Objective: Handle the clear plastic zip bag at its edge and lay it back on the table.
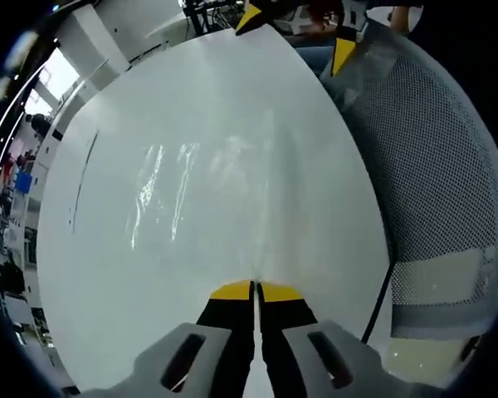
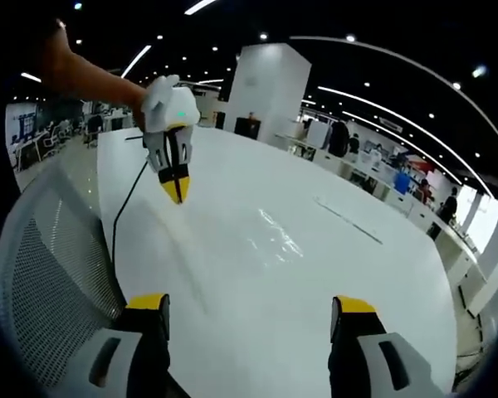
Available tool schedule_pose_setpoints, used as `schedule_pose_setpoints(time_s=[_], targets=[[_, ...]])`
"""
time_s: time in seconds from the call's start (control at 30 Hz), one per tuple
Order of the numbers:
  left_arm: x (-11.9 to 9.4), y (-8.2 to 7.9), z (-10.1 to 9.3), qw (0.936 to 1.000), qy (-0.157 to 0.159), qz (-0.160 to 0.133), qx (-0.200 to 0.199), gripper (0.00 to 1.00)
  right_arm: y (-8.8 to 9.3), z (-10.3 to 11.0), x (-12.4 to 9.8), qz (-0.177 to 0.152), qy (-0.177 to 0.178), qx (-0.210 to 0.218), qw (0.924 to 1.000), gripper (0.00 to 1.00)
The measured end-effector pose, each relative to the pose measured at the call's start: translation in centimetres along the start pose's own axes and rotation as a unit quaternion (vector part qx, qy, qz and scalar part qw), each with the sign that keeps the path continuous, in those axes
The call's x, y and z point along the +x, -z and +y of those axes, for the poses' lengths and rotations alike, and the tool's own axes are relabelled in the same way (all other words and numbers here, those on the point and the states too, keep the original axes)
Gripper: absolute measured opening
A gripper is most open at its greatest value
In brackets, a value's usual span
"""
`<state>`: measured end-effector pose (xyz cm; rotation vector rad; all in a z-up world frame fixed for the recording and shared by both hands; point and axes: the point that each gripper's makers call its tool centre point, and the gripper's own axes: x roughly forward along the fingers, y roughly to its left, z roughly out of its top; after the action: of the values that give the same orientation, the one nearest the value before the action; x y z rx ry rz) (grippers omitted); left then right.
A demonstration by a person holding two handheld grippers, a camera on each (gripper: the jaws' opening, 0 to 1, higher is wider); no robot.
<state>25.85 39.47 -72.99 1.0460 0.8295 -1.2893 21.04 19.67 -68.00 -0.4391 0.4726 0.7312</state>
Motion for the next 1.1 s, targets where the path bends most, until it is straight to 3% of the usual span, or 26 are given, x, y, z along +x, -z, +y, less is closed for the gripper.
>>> schedule_pose_setpoints(time_s=[0.63, 1.1], targets=[[-1.0, -1.4, -0.2, 0.999, -0.019, -0.01, -0.039, 0.0, -2.2, 1.7, 1.4, -0.024, -0.034, -0.022, 0.9989, 0.61], [-1.4, -2.3, -1.0, 0.9987, -0.013, -0.014, -0.047, 0.0, -2.3, 3.1, 2.3, -0.017, -0.061, -0.028, 0.9976, 0.48]])
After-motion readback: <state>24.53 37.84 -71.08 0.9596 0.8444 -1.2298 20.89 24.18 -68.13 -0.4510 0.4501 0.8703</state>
